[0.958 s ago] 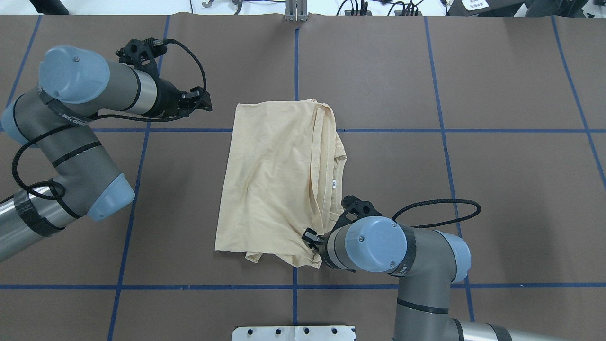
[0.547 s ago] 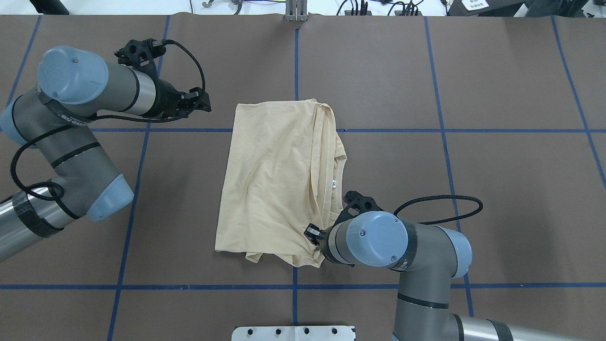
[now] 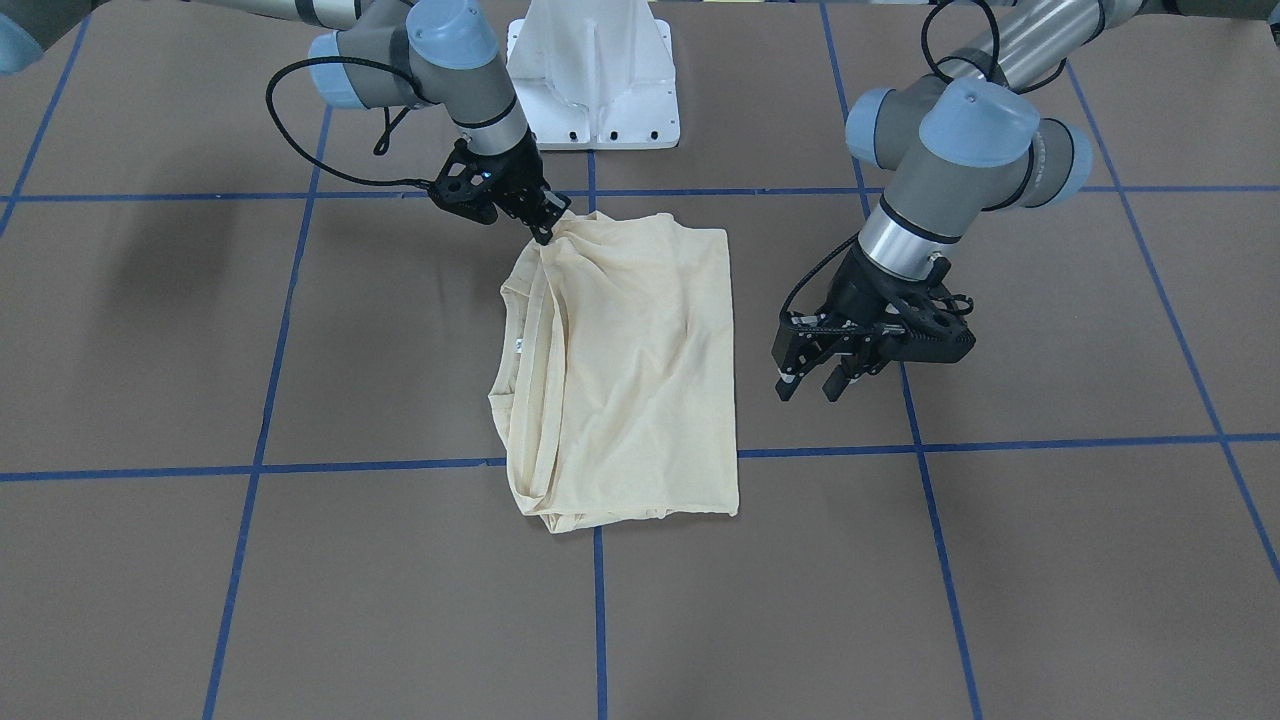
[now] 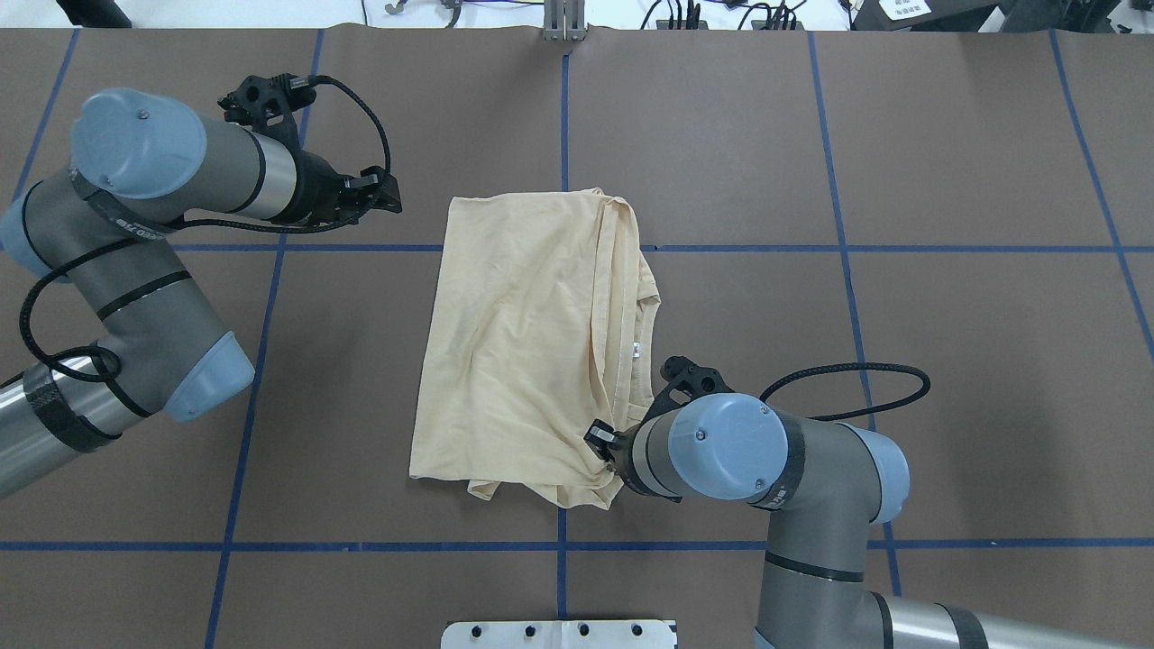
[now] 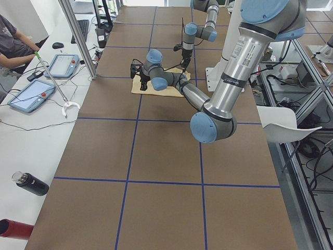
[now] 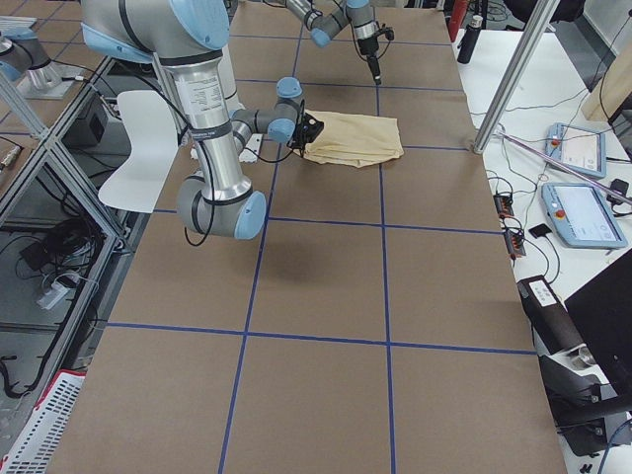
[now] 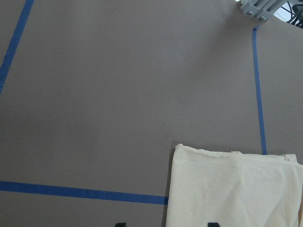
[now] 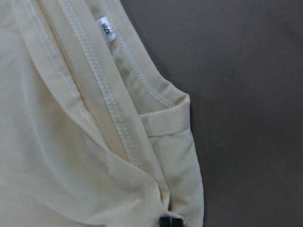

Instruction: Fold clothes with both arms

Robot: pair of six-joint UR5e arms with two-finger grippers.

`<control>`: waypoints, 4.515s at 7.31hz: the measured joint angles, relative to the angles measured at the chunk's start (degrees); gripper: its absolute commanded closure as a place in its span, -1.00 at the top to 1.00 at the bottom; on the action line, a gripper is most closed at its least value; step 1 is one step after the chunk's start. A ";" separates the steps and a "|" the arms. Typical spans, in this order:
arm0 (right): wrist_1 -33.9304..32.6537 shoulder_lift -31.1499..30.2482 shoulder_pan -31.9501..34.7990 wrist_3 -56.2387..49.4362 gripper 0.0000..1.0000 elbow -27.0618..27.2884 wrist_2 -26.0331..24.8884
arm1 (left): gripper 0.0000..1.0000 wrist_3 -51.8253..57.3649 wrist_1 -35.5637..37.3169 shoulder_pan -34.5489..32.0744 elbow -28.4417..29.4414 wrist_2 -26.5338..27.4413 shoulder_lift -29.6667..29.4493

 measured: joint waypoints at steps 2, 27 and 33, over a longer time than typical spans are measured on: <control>0.02 -0.07 -0.25 0.01 0.24 -0.09 -0.16 | 0.30 0.00 0.00 0.00 0.05 0.00 0.00; -0.01 -8.43 -2.17 0.37 -1.00 8.00 0.07 | 0.40 -37.83 -0.45 24.71 -20.38 13.90 12.63; 0.00 -8.56 -2.25 0.36 -1.00 7.91 0.13 | 0.13 -42.96 -0.52 33.09 -13.67 17.73 10.82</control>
